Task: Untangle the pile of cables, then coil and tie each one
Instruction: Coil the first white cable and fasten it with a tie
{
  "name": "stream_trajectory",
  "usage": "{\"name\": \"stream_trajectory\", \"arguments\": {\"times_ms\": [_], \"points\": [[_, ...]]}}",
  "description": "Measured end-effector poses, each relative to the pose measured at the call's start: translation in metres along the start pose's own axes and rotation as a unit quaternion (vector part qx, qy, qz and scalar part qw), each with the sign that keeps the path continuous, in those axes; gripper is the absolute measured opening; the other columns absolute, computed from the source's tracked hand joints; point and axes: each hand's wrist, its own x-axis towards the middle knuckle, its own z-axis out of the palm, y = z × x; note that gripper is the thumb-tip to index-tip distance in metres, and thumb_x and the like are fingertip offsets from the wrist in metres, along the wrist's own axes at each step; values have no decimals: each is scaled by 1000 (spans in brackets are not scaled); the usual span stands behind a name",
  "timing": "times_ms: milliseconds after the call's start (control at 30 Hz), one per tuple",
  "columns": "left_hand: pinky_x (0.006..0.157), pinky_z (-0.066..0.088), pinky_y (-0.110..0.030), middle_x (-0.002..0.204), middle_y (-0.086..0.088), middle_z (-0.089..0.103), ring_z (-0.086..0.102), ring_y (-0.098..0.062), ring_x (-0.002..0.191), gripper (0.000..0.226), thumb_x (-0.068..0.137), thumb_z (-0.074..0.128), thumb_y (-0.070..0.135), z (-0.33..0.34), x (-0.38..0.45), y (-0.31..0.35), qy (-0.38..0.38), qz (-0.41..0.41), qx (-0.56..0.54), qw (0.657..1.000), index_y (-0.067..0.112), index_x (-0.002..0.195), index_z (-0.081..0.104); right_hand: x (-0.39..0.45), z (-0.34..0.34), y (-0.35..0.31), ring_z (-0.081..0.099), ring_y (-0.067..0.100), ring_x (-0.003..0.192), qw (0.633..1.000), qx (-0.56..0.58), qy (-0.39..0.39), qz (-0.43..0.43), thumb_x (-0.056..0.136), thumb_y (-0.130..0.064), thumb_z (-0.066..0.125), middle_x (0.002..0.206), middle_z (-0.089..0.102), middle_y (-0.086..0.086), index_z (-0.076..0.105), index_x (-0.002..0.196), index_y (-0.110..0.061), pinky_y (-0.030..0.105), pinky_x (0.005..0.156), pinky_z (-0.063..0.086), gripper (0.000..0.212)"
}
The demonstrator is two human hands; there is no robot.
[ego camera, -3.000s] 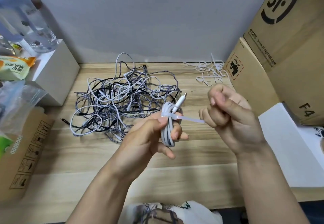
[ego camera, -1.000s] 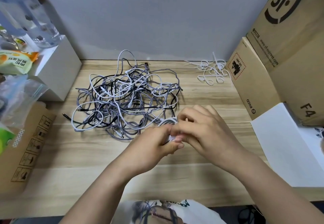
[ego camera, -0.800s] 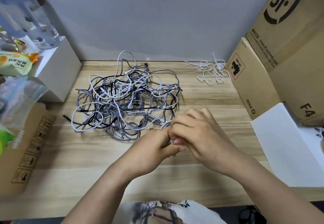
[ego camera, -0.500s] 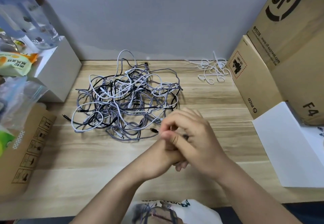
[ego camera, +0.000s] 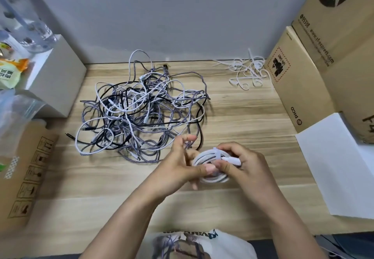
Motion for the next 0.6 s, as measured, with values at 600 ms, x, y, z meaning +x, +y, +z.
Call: {"name": "stream_trajectory", "arguments": {"times_ms": [600], "points": [[45,42,-18,67,3,55,49,1,37,18,92,48,-2,78,167,-34,29,-212,-40,976,15,88,52,72,-48,139,59,17,90,942,-4,211,262,76,-14,76,93,62,-3,57,98,-26,25,74,39,32]]}}
